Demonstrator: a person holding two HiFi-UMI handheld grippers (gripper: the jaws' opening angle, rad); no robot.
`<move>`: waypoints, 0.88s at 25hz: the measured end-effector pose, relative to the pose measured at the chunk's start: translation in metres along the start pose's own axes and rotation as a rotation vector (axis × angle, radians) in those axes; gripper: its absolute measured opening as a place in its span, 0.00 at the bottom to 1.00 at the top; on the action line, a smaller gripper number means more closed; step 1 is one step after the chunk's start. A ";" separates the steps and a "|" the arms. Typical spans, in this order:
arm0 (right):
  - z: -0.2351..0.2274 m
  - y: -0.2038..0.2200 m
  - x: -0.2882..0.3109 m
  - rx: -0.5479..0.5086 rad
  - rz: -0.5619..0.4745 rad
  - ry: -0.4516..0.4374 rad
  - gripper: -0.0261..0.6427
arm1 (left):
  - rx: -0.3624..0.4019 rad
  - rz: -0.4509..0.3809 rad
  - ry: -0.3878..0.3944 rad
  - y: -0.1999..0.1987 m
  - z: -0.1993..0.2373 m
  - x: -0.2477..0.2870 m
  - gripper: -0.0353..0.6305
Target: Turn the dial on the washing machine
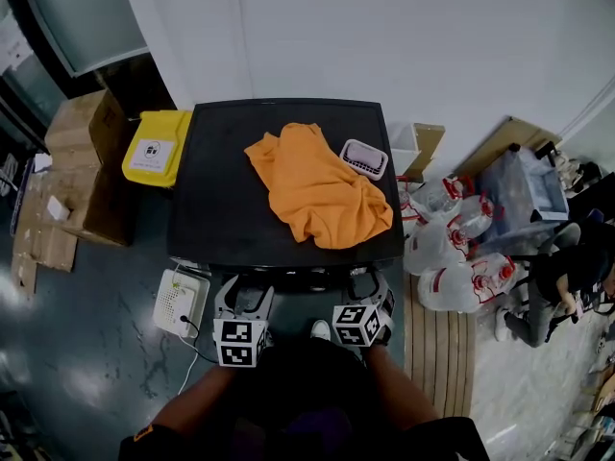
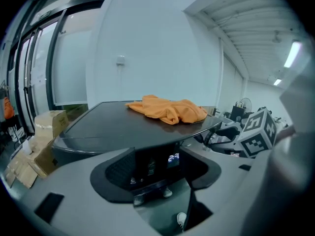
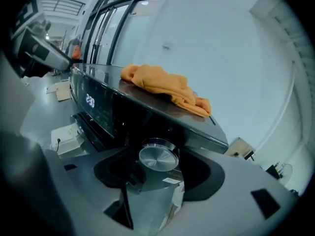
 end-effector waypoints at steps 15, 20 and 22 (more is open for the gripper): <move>-0.041 0.022 0.008 0.554 -0.049 -0.300 0.44 | -0.013 0.000 0.008 0.003 0.000 -0.002 0.48; -0.031 0.016 0.006 0.400 -0.036 -0.227 0.44 | -0.008 0.002 0.011 0.002 -0.002 0.000 0.48; -0.021 0.014 0.002 0.299 -0.028 -0.183 0.46 | -0.004 0.002 0.010 0.002 -0.003 0.000 0.48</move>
Point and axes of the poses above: the fingertips, and each gripper's own axes: x forward along the fingers, z to its left, y out of its underside, the point moved 10 cm from there along -x, backward along the fingers, and after that the axes turned 1 degree about y, right-handed, at the moved point
